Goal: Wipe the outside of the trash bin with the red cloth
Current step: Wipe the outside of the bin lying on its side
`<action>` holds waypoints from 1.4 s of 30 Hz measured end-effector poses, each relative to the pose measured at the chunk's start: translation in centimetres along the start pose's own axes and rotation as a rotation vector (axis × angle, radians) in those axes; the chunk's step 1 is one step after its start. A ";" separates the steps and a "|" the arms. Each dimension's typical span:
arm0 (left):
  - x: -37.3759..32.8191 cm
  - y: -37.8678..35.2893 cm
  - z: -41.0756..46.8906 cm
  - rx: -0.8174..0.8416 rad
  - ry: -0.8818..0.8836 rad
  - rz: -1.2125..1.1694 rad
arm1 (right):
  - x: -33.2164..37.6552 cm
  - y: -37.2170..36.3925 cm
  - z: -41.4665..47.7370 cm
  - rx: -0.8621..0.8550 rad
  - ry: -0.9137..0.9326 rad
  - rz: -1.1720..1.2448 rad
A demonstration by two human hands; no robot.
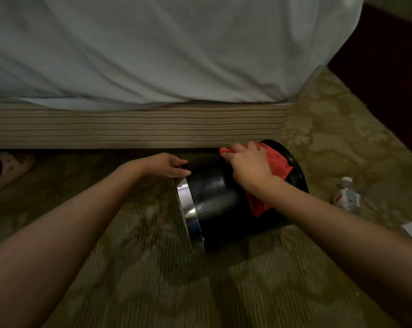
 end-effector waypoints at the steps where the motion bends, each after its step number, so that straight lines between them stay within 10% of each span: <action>1: -0.1 0.0 0.0 -0.010 -0.004 0.001 | 2.0 -0.2 -0.2 -0.004 0.056 0.021; 7: -0.2 0.0 -0.3 0.008 -0.008 -0.066 | 5.7 -0.8 -1.6 -0.023 0.326 0.126; 16: -0.7 0.2 -0.8 0.020 0.009 0.001 | -4.4 -0.1 0.6 0.015 -0.086 0.008; 24: -1.0 0.2 -1.1 0.020 0.016 0.007 | 4.1 -1.0 -0.2 0.001 0.291 0.159; 31: -0.1 0.4 -1.4 0.031 0.046 -0.092 | -5.2 -0.2 0.3 -0.011 -0.051 0.104; 42: -0.3 0.5 -1.8 0.012 0.074 -0.112 | 5.8 -0.6 -4.2 0.018 0.525 0.324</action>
Point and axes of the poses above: each hand's wrist, its own z-axis towards the middle knuckle, its own y-axis out of the back of the hand, x = y × z, the point moved 9 cm from there along z, towards the middle knuckle, and after that the axes turned 8 degrees about z, right-handed, at the moved point
